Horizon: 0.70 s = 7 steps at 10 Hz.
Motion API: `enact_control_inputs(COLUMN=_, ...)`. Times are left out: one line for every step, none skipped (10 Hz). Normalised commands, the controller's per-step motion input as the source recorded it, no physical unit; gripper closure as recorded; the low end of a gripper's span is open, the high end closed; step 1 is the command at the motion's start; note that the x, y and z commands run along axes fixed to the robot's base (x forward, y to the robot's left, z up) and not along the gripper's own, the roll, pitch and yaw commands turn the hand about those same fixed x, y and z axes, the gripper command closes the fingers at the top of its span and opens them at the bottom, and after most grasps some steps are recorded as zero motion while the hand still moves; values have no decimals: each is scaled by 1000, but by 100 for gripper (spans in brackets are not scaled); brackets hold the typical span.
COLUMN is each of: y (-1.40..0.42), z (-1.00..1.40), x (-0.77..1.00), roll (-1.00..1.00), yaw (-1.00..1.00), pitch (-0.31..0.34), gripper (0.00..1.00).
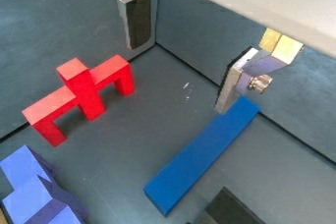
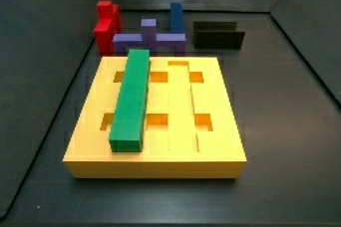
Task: Pick up the blue object. Move up. Move to above the board. Insert the blue object.
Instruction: Pick up the blue object.
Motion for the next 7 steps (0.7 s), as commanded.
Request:
enact_control_inputs(y=14, z=-400, x=23, roll=-26, yaw=0, pitch=-33, gripper=0)
enact_control_inputs(y=143, z=-863, x=294, roll=-107, yaw=0, pitch=-51, gripper=0)
enact_control_inputs(y=243, z=-954, x=326, roll=-99, yaw=0, pitch=-44, gripper=0)
enact_control_inputs(y=226, z=-997, x=274, roll=-64, yaw=0, pitch=-47, gripper=0)
enact_control_inputs(y=280, z=-1000, x=197, roll=-30, yaw=0, pitch=-53, gripper=0)
enact_control_inputs(y=403, z=-997, x=160, roll=-46, yaw=0, pitch=-37, gripper=0)
enact_control_inputs(y=389, z=-1000, x=120, roll=-6, yaw=-6, pitch=-19, gripper=0)
